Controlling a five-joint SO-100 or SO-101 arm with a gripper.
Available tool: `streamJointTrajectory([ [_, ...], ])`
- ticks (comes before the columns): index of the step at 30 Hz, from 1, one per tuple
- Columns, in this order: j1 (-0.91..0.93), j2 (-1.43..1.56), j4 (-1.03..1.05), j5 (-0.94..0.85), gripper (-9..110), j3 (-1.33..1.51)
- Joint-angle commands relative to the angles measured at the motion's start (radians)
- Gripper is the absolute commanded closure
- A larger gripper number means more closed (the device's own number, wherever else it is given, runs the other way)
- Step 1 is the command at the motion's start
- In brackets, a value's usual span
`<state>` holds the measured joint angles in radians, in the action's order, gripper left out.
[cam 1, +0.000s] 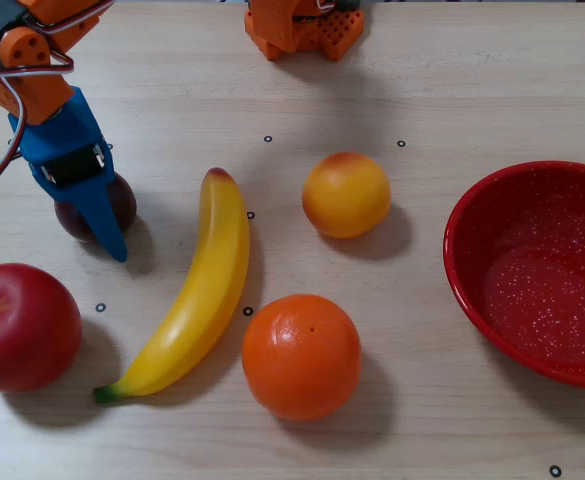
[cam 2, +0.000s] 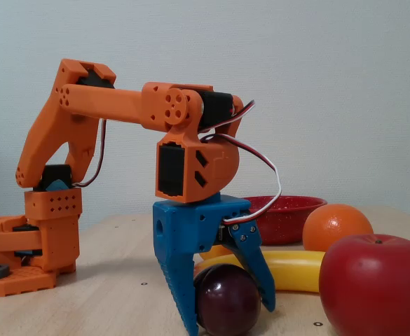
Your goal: Put plum in the red bowl.
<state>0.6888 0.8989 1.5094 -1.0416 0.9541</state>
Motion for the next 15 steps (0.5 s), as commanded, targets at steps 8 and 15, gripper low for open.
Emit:
streamJointTrajectory([
  [8,-0.008,0.092,-0.018,-0.003,73,-0.032],
  [15,-0.006,0.097,-0.012,-0.044,97,-0.015],
])
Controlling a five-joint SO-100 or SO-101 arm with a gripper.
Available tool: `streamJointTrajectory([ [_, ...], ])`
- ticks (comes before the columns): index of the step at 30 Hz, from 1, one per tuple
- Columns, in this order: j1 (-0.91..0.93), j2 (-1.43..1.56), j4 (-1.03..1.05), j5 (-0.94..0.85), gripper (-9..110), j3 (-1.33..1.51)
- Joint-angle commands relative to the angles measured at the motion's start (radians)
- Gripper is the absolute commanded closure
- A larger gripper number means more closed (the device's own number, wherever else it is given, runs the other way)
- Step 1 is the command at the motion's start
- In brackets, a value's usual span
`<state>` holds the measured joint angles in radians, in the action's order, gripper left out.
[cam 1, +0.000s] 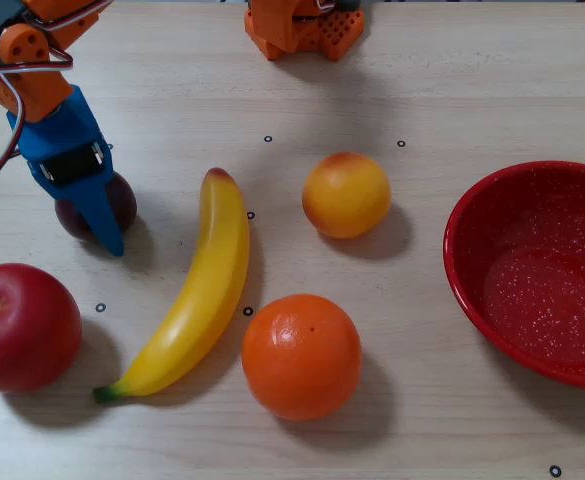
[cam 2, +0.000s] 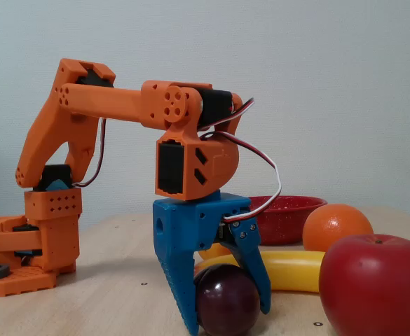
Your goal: Put plum in the red bowl.
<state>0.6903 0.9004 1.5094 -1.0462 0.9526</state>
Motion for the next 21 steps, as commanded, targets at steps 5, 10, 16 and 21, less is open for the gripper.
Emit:
streamJointTrajectory([
  [5,0.002,0.112,0.018,-0.055,102,0.002],
  [10,0.008,0.166,0.063,-0.037,102,0.009],
  [16,0.018,0.313,0.046,0.0,102,0.117],
  [21,0.043,0.465,0.0,0.008,102,0.265],
])
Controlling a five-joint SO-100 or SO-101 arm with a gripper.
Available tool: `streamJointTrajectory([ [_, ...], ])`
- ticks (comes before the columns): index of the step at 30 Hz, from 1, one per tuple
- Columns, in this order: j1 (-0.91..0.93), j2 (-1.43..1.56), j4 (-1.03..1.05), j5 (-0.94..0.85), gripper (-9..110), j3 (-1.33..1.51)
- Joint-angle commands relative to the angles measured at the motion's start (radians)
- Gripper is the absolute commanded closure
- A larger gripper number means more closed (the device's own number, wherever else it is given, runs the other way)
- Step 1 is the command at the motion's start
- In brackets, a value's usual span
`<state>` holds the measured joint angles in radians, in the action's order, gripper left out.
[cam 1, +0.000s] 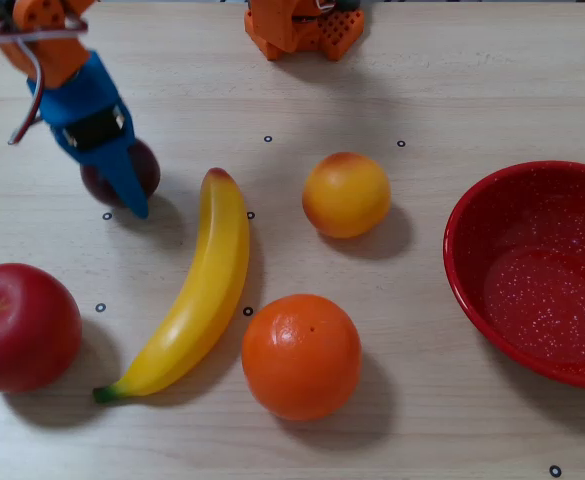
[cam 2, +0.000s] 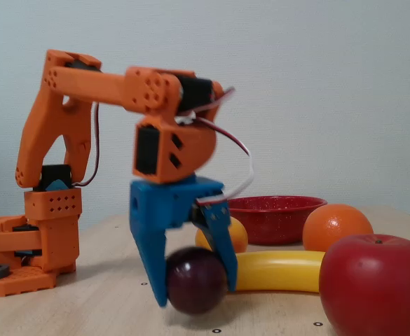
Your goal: Put plum in the red bowl.
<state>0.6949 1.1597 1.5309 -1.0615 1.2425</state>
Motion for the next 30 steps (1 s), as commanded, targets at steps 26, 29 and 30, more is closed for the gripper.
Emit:
streamJointTrajectory([
  [26,-0.207,0.402,0.14,0.39,102,-0.298],
  [29,-0.252,0.436,0.206,0.44,102,-0.347],
  [30,-0.268,0.448,0.225,0.46,102,-0.362],
])
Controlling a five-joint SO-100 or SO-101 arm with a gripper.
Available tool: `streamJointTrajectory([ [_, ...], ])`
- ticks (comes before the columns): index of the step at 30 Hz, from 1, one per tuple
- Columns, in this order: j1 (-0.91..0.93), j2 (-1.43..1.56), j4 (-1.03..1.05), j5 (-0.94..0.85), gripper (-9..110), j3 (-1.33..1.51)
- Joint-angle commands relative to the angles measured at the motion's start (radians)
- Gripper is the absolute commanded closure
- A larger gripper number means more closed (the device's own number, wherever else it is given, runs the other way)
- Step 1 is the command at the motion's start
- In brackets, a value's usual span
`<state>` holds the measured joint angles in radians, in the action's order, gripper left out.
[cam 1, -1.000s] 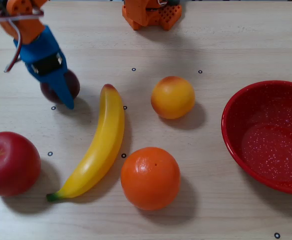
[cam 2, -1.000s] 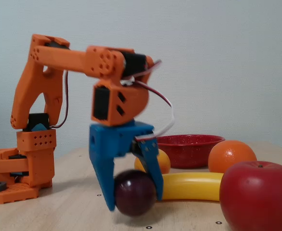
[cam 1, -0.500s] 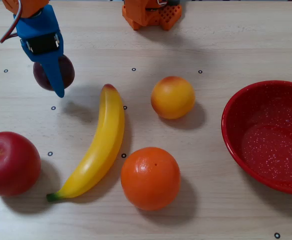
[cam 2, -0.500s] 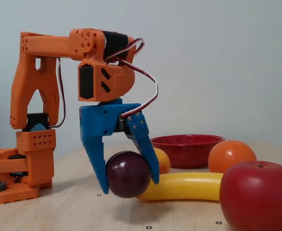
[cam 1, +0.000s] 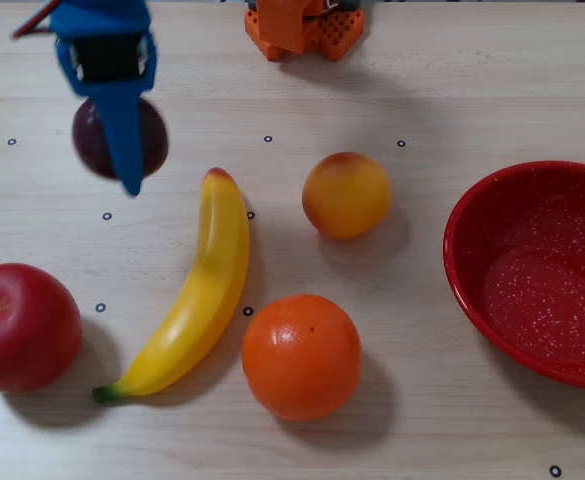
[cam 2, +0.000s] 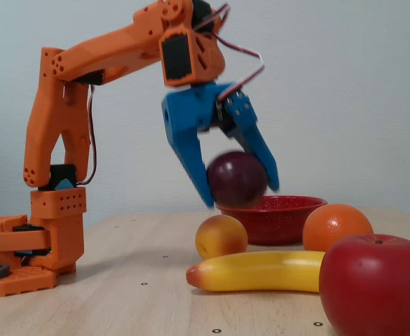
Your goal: Put plum in the red bowl.
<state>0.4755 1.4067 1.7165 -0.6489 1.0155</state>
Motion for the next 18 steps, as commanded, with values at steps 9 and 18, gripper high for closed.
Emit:
streamJointTrajectory([
  [9,-0.298,0.287,0.107,0.273,102,-0.21],
  [18,-0.609,0.33,0.091,0.503,102,-0.196],
])
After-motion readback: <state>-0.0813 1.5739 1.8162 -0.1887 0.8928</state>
